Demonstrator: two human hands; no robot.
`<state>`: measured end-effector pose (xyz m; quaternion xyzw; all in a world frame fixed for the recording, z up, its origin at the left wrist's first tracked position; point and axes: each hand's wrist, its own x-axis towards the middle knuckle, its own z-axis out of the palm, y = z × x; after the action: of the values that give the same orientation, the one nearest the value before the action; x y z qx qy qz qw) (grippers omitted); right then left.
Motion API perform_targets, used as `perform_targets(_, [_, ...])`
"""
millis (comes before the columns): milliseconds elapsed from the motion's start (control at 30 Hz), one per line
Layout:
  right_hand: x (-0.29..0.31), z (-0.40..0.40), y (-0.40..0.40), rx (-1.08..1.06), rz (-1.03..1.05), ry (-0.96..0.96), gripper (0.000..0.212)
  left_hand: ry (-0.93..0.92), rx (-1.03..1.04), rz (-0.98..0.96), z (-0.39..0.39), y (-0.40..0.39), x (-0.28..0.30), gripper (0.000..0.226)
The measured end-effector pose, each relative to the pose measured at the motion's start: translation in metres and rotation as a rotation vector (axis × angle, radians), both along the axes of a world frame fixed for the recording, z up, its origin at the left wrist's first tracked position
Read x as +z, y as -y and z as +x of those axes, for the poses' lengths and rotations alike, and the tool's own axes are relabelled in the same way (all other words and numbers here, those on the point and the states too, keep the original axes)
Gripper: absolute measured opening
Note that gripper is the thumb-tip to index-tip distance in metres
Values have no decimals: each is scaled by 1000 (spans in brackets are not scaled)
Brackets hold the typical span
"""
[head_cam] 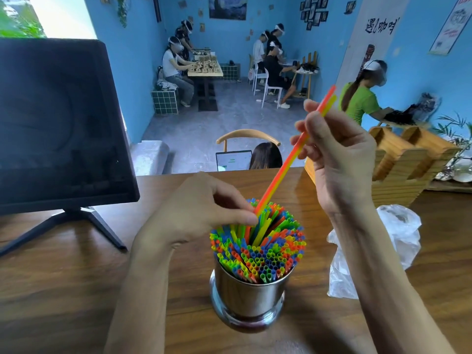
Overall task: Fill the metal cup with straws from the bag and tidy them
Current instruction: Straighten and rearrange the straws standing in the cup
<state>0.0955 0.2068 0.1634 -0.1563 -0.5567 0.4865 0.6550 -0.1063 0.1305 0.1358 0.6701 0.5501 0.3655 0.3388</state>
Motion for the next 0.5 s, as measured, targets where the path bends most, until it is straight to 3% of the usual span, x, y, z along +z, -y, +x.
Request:
perform_targets(167, [-8, -7, 4, -75, 201, 266, 46, -241, -52, -38, 3, -2, -1, 13])
perform_targets(400, [-17, 5, 1, -22, 215, 415, 66, -272, -71, -57, -3, 2, 1, 15])
perform_targets(500, [-21, 8, 3, 22, 220, 464, 66, -198, -31, -61, -8, 1, 0, 14])
